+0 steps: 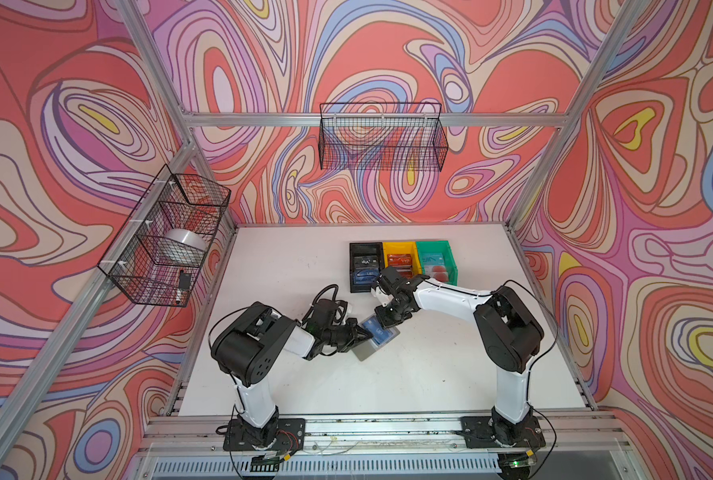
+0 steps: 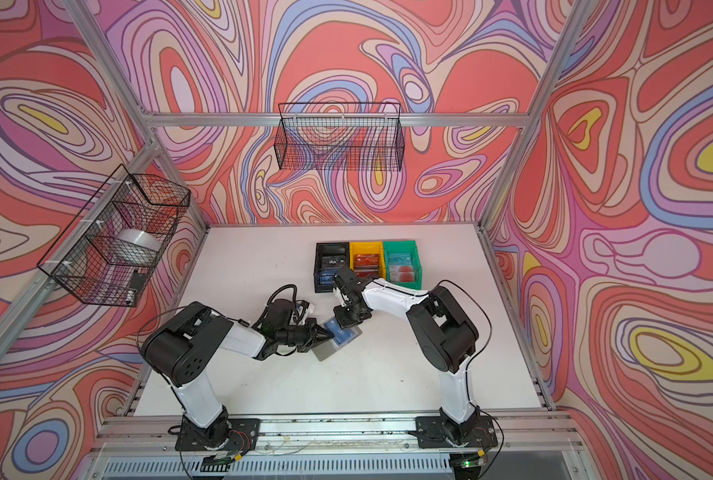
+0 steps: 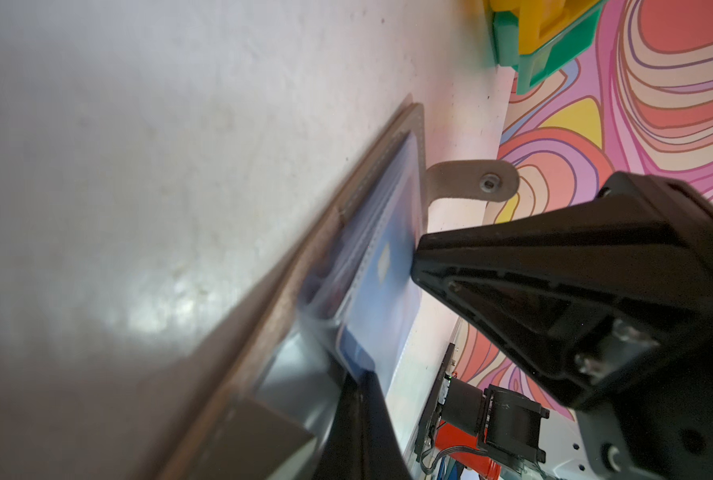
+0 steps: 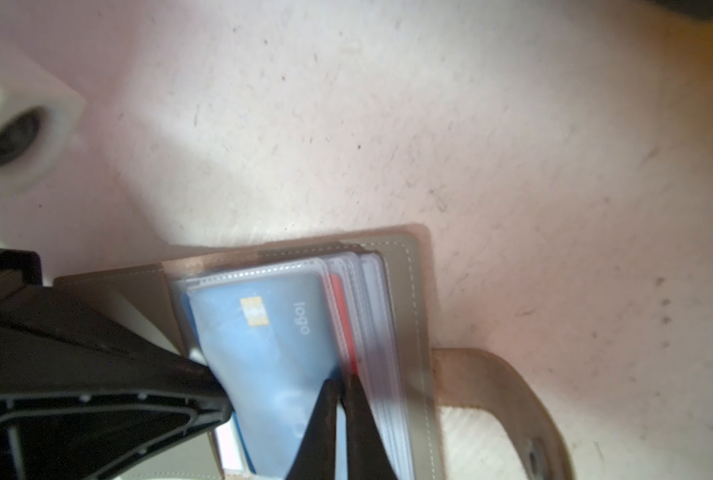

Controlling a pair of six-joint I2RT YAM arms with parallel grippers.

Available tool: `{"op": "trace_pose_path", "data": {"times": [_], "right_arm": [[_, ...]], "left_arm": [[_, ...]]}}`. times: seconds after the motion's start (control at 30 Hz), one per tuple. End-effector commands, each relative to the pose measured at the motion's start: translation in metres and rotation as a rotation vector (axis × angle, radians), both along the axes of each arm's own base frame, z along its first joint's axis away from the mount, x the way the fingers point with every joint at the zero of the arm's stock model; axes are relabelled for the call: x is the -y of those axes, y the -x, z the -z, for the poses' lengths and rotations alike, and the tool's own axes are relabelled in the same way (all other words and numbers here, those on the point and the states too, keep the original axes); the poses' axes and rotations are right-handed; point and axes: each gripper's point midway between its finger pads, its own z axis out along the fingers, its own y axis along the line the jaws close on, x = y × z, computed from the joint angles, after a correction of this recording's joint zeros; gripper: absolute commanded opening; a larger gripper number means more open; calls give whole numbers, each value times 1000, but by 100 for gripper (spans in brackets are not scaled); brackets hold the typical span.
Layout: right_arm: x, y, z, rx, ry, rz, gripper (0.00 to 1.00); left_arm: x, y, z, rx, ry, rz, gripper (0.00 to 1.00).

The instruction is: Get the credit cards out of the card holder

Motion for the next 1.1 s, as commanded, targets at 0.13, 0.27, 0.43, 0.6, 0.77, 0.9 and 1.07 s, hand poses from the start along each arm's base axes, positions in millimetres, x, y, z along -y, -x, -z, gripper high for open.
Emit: {"op": "trace_pose_path", "data": {"times": [0.13,0.27,0.43,0.6,0.77,0.9,1.07], "right_arm": [[12,13,31,-78,75,-1,11],[11,13,32,-82,75,-1,11],[10,12,33,-86,77,-1,11],[10,13,36,-96,81,1,11],[10,14,37,-102,81,-1,11],[9,13,37,-104,79,-1,11],[10,15,39,-109,84,-3,11]], "left_arm": [[-29,19,27,-96,-101,-22,0],[-35,20,27,-99,-103,-33,0],[-36,22,24,-95,-104,-20,0],[-40,22,25,-97,-106,-25,0],[-38,15,22,-85,-82,-46,4],[-33,9,18,-78,-35,-62,6],[-29,6,12,-62,42,-85,13]]}}
